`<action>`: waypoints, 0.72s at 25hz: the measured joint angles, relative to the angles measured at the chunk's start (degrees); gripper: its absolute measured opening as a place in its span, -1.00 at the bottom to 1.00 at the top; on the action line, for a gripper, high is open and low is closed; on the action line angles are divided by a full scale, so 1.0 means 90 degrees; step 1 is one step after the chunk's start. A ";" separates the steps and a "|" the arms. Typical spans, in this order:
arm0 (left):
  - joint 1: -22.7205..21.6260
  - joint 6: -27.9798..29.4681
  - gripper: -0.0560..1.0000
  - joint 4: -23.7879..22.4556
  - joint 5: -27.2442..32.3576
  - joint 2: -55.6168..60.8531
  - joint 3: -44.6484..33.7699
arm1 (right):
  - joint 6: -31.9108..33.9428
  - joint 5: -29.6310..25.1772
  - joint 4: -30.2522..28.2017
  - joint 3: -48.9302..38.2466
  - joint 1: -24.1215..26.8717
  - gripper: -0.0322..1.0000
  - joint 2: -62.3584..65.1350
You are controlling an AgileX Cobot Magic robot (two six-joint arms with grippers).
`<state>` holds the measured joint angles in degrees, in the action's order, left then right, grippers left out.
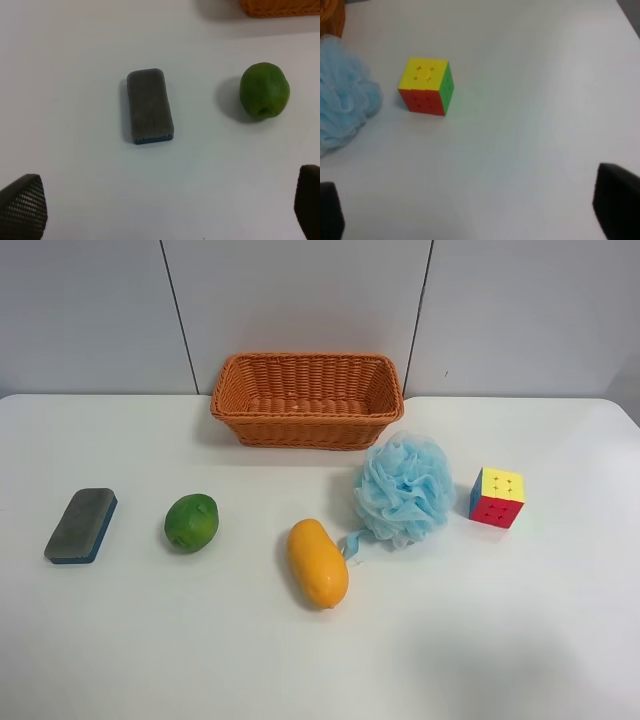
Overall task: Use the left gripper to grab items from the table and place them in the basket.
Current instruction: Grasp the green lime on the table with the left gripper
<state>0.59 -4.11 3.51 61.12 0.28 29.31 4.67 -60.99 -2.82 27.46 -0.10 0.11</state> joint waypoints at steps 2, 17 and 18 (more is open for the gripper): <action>0.0000 0.0000 0.99 0.0000 0.0000 0.0000 0.0000 | 0.0000 0.0000 0.0000 0.0000 0.0000 0.98 0.0000; 0.0000 -0.0006 0.99 0.0000 0.0000 0.0000 0.0000 | 0.0000 0.0000 0.0000 0.0000 0.0000 0.98 0.0000; 0.0000 -0.0006 0.99 0.0000 0.0000 0.0000 0.0000 | 0.0000 0.0000 0.0000 0.0000 0.0000 0.98 0.0000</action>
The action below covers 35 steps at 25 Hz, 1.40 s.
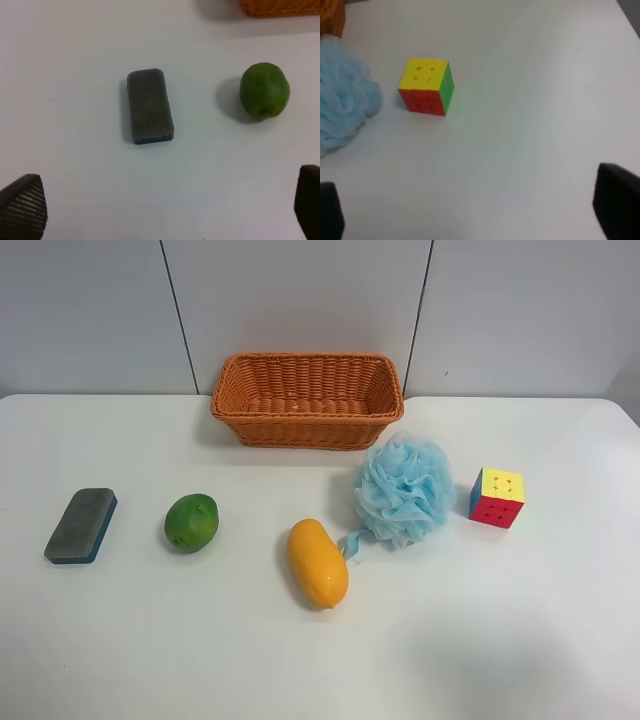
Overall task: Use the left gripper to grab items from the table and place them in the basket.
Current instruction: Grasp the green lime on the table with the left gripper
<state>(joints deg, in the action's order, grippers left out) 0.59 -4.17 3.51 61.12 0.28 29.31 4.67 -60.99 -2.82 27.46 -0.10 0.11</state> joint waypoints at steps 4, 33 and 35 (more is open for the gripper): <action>0.0000 0.0066 0.99 -0.0006 0.0000 0.0000 0.0000 | 0.0000 0.0000 0.0000 0.0000 0.0000 0.98 0.0000; 0.1483 0.0822 0.99 0.0344 -0.1029 -0.9674 0.3453 | 0.0000 0.0000 0.0000 0.0000 0.0000 0.98 0.0000; 0.1659 0.0890 0.99 0.0457 -0.1238 -1.0051 0.3453 | 0.0000 0.0000 0.0000 0.0000 0.0000 0.98 0.0000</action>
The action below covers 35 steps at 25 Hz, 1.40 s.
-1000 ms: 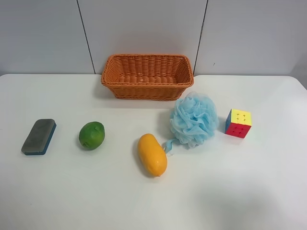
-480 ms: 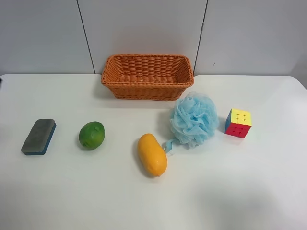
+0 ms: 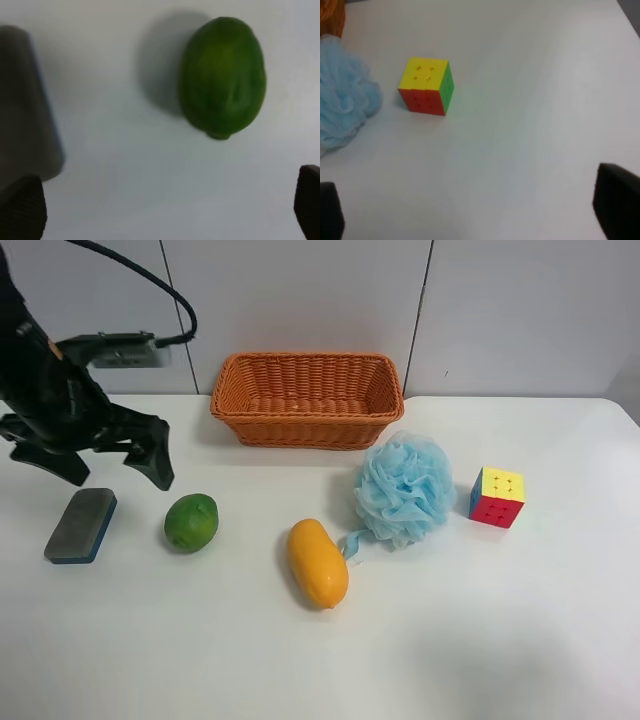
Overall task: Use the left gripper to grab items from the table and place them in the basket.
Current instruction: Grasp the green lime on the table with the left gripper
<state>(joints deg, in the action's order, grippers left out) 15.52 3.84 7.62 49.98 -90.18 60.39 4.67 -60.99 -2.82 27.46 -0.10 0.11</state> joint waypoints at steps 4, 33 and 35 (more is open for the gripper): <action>0.0255 0.0021 0.99 0.0198 -0.0501 -0.0532 0.0000 | 0.0000 0.0000 0.0000 0.0000 0.0000 0.98 0.0000; 0.0336 -0.0339 0.25 0.0864 -0.1770 -0.2350 0.0005 | 0.0000 0.0000 0.0000 0.0000 0.0000 0.98 0.0000; 0.0336 -0.0339 0.25 0.0864 -0.1775 -0.2350 0.0005 | 0.0000 0.0000 0.0000 0.0000 0.0000 0.98 0.0000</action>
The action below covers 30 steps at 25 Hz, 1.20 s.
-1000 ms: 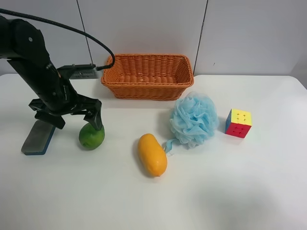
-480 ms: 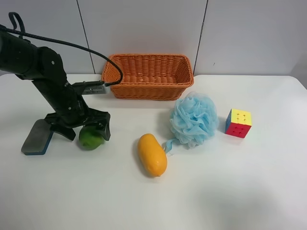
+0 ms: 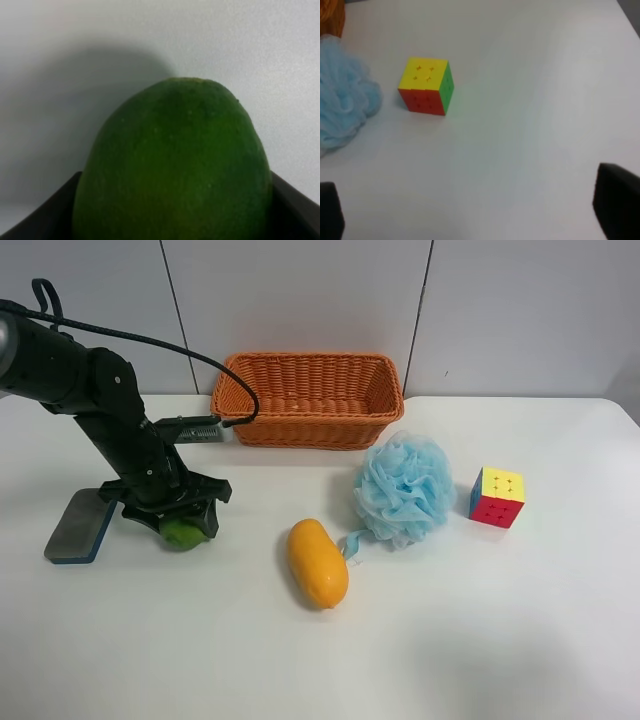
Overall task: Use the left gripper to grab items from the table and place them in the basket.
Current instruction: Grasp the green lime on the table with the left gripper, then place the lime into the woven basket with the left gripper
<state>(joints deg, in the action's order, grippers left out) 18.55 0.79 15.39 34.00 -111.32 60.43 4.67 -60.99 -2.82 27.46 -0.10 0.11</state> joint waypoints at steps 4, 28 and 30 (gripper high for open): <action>0.0000 0.0000 0.25 -0.0014 0.0267 0.0055 0.0096 | 0.0000 0.0000 0.0000 0.0000 0.0000 0.98 0.0000; 0.0000 0.0046 0.25 -0.0324 0.2700 -0.0619 0.5504 | 0.0000 0.0000 0.0000 0.0000 0.0000 0.98 0.0000; 0.0000 0.0046 0.25 -0.0290 0.2538 -0.1042 0.6015 | 0.0000 0.0000 0.0000 0.0000 0.0000 0.98 0.0000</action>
<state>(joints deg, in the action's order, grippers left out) 18.55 1.21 12.78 56.84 -120.70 114.56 4.67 -60.99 -2.82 27.46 -0.10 0.11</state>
